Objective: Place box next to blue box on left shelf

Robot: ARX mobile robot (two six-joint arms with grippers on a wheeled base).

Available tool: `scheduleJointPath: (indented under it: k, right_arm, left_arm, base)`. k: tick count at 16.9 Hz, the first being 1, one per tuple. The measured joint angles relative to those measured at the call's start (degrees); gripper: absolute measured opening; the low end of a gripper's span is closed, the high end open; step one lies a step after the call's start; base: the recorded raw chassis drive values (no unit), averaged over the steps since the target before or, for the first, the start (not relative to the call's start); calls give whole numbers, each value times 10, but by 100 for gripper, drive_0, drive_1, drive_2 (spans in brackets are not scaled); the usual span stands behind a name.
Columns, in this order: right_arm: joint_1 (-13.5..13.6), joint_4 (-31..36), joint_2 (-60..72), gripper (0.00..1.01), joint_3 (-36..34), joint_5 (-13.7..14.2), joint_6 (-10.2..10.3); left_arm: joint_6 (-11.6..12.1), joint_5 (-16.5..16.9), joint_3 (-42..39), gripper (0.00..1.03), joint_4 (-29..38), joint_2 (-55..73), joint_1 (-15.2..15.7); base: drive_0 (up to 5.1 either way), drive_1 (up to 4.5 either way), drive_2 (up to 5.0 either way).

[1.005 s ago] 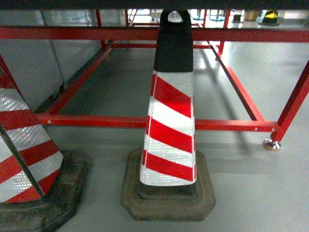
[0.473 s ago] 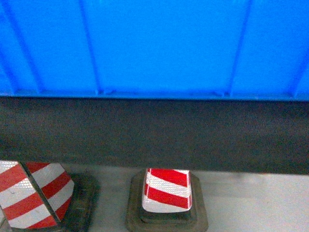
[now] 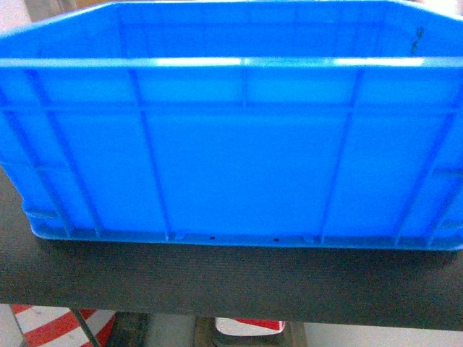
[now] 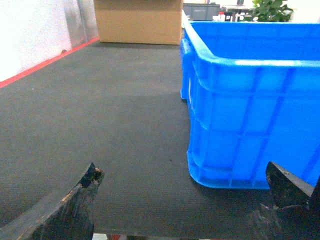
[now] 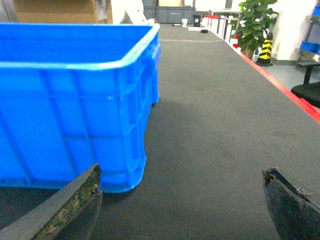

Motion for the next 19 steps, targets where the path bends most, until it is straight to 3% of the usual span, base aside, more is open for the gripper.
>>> scheduleJointPath:
  k: [19]
  right_arm:
    - [0, 0, 0, 98, 0, 0, -1]
  left_arm:
    - [0, 0, 0, 98, 1, 0, 0]
  base:
    - [0, 0, 0]
